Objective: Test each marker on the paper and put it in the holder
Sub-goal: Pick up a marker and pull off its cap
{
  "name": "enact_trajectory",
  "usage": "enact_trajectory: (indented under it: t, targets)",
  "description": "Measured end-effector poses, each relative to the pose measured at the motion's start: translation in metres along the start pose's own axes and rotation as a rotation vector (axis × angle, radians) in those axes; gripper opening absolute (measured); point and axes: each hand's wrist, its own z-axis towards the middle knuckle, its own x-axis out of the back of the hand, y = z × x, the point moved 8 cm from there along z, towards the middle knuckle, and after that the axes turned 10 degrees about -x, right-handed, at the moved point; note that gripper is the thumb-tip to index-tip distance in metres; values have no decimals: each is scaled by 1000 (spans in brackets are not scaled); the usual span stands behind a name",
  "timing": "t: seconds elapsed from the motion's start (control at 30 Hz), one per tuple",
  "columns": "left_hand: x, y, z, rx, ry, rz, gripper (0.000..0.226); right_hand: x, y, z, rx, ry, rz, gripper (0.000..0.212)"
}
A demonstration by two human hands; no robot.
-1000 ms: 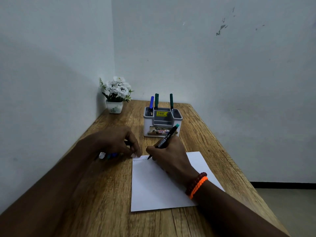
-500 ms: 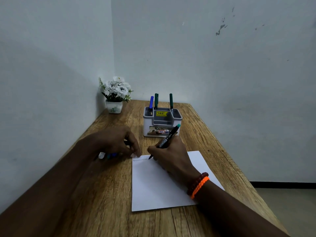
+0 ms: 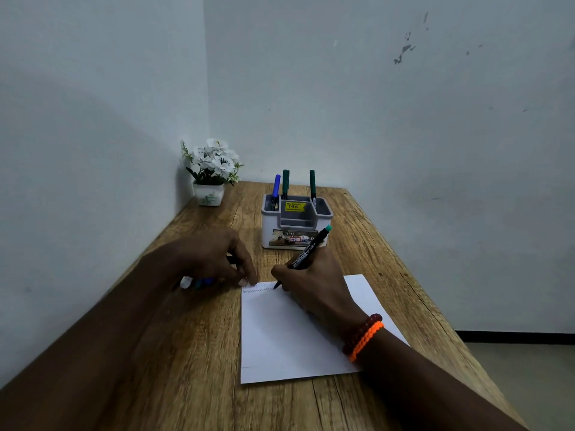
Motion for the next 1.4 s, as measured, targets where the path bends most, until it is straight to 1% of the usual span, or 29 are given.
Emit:
enact_trajectory:
  t: [0.07,0.13,0.3,0.4,0.53,0.77,0.93,1.2,1.3,1.4]
  targets:
    - [0,0,0,3,-1,0,25,1,0,1,3,6,2,39]
    - [1,0,0,4,-5,-4,24,1,0,3,7,7,8,38]
    - [0,-1,1,-2,-3,-6,26,0,1,3,9,1,-12,43]
    - [0,-3,1,11,-9,-9,24,1,3,4,16,13,-24,52]
    - [-1,-2,1,6,-14,-9,27,3,3,6,26,18,-12,35]
    - [0,0,1,-18,-9,-11,33,6,0,4,50,17,-4,21]
    - [0,-1,0,-13,9,-4,28,6,3,6,41,26,-13,32]
    - [0,0,0,-19,7,-16,27,8,1,5,51,15,-19,26]
    - [0,0,0,-17,10,-19,27,9,3,6,35,13,-27,29]
    - [0,-2,1,-15,14,-12,26,10,3,7,32,28,-32,28]
